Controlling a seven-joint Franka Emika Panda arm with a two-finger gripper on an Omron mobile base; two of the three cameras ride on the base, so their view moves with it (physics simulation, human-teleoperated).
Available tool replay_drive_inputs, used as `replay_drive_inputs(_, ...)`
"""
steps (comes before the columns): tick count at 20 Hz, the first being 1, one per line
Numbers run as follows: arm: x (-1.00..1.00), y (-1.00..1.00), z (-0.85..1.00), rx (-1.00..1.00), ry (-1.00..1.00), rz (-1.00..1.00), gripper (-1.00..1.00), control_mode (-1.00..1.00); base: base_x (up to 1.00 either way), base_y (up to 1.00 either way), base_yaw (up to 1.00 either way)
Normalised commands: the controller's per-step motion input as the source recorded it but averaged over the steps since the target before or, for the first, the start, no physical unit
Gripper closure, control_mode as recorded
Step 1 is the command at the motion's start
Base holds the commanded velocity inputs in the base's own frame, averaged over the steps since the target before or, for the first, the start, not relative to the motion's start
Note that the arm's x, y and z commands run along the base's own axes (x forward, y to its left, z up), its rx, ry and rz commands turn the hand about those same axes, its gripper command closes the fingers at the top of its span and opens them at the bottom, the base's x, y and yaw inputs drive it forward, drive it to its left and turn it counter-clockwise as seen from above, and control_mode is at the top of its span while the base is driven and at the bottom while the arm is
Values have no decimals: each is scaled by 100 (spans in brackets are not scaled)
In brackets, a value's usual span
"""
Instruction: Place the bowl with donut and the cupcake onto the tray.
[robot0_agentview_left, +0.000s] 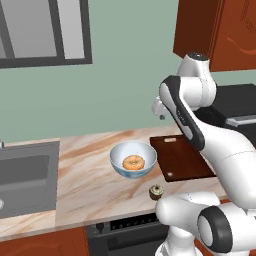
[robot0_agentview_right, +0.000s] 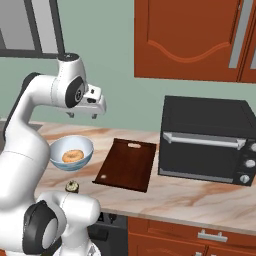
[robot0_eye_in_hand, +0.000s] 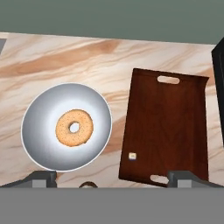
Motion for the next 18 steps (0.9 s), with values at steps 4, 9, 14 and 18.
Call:
replay_drive_inputs(4,0,1,-30,0,0,-7,-100,-100,0,0,0)
replay_drive_inputs(9,1,6,-31,0,0,-9,-100,-100,0,0,0)
replay_drive_inputs(14,0,6,-29,0,0,-8,-100,-100,0,0,0)
replay_drive_inputs(18,0,0,-22,0,0,-4,-100,-100,0,0,0)
